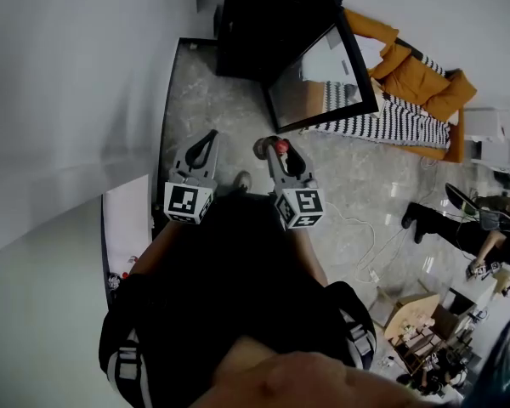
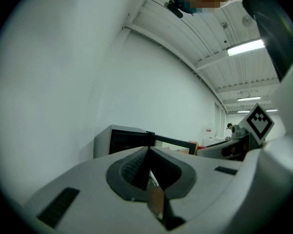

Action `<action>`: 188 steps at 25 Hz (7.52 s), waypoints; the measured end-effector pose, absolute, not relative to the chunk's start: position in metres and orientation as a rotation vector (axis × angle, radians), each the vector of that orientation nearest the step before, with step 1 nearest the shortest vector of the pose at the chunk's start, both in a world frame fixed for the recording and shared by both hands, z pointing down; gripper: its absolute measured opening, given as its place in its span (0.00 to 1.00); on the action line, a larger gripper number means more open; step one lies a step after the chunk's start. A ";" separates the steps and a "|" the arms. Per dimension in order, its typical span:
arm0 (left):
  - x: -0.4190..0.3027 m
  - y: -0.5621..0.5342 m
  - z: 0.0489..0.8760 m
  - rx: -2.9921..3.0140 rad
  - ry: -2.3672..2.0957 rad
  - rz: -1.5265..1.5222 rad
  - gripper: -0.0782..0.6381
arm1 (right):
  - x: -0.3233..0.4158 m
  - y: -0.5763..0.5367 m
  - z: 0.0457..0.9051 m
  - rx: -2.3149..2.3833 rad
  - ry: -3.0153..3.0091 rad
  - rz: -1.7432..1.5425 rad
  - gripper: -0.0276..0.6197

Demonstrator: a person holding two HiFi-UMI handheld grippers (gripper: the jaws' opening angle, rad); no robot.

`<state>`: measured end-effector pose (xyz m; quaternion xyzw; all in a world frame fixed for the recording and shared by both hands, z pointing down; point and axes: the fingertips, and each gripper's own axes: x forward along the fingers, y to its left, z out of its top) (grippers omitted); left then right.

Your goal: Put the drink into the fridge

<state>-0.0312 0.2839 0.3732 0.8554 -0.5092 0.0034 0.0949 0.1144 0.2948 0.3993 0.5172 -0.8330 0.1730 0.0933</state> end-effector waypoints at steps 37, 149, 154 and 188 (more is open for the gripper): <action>-0.087 0.213 0.380 2.553 -1.489 0.026 0.12 | 0.071 0.207 0.405 1.631 -2.463 0.506 0.26; -0.021 -0.114 0.506 2.470 -1.508 0.174 0.12 | 0.096 -0.258 0.679 1.394 -2.366 0.456 0.25; -0.017 -0.112 0.511 2.511 -1.530 0.181 0.12 | 0.100 -0.264 0.699 1.389 -2.347 0.474 0.25; -0.008 -0.127 0.557 2.416 -1.606 0.155 0.12 | 0.089 -0.311 0.762 1.339 -2.366 0.471 0.25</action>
